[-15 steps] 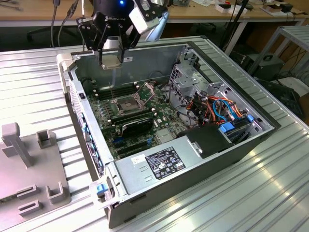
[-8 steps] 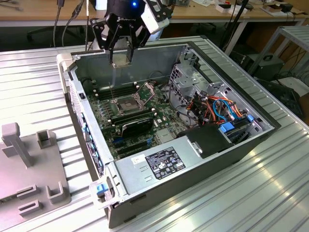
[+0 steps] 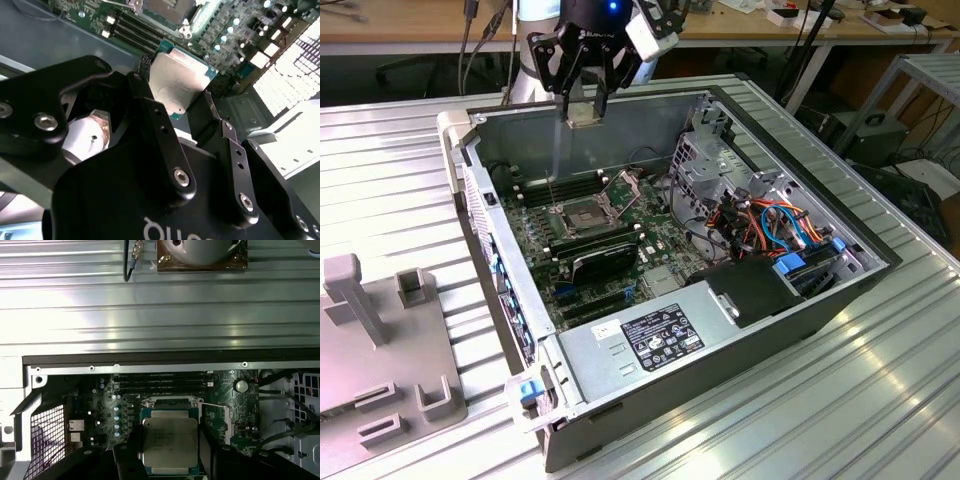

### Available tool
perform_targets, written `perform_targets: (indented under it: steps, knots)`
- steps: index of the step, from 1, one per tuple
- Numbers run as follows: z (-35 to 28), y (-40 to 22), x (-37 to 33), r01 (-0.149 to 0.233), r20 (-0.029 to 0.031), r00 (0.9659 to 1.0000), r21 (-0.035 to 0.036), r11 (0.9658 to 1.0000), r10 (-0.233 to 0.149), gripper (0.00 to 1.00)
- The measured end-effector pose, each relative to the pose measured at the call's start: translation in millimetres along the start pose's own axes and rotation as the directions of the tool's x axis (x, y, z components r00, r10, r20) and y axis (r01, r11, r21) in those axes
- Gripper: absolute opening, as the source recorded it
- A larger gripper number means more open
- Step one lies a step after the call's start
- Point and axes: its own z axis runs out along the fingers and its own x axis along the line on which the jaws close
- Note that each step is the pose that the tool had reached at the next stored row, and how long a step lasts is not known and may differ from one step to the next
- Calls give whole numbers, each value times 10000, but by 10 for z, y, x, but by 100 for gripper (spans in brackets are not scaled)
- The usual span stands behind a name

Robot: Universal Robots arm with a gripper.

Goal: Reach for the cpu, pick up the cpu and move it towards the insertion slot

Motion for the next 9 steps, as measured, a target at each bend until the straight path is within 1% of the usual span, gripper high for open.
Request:
perform_targets:
  steps: [3, 9]
  knots:
    - [50, 2, -51, 0, 1, 10000, 8, 10000, 0, 55]
    - [63, 1, -52, -1, 1, 10000, 9, 10000, 1, 55]
